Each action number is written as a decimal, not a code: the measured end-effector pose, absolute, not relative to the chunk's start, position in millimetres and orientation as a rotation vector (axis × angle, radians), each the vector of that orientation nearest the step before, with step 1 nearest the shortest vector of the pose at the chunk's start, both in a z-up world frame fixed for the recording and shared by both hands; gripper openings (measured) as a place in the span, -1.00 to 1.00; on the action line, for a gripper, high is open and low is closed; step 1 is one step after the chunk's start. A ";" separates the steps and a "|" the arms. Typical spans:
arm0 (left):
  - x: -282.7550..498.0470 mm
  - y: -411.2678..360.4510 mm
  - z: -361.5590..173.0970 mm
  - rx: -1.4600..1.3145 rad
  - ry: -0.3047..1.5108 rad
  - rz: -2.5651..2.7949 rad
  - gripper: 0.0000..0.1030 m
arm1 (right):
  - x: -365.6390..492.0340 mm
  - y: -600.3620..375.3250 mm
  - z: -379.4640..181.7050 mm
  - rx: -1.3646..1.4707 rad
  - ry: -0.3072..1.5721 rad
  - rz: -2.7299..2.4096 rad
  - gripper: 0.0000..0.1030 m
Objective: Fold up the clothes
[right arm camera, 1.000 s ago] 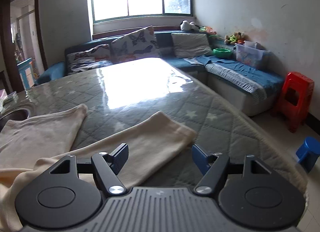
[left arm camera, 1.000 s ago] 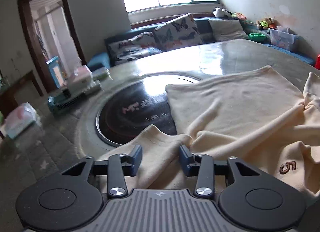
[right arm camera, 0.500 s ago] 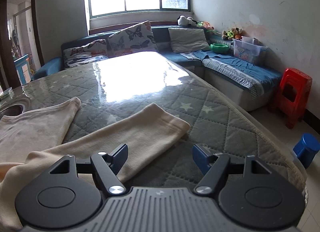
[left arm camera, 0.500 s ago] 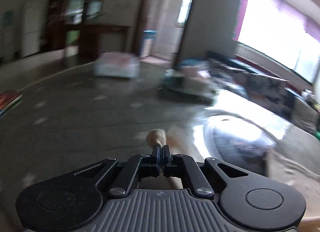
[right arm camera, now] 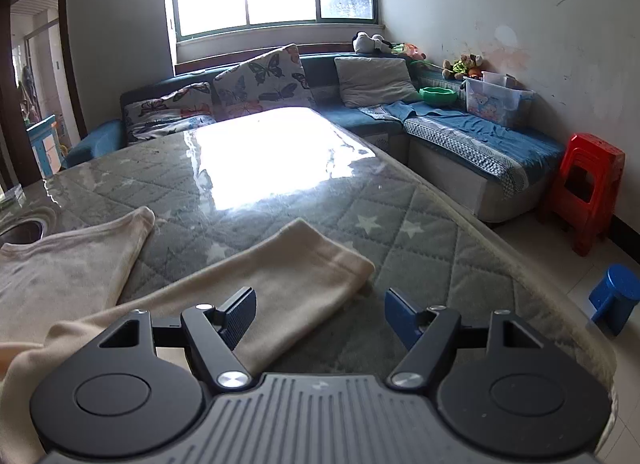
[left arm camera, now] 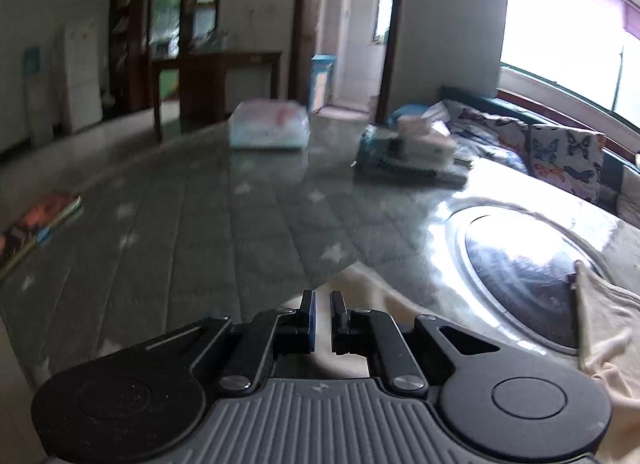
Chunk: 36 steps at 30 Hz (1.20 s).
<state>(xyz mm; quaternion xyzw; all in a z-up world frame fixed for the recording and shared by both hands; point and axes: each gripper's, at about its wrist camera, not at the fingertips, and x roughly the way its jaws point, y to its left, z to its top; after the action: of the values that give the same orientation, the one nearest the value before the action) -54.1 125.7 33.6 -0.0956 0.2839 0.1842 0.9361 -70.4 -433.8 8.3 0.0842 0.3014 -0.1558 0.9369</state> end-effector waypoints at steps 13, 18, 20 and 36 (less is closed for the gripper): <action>-13.4 92.1 15.6 -0.022 0.696 0.239 -0.78 | -38.8 -429.4 -1.0 0.104 0.653 -0.267 0.42; -33.3 74.9 28.1 -0.027 0.677 0.150 -0.78 | -47.4 -437.8 -1.1 0.140 0.656 -0.307 0.36; -45.7 56.4 36.4 -0.029 0.662 0.026 -0.78 | -50.6 -437.7 -0.2 0.142 0.658 -0.305 0.26; -84.2 -73.2 30.1 0.226 0.644 -0.588 -0.34 | -80.2 -428.3 10.6 0.136 0.608 -0.310 -0.90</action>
<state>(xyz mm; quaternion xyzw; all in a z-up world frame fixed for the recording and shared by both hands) -84.2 -73.2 30.1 0.1093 0.3113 -0.2842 0.9002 -80.2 -428.3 10.6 0.0668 0.2981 -0.1520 0.9400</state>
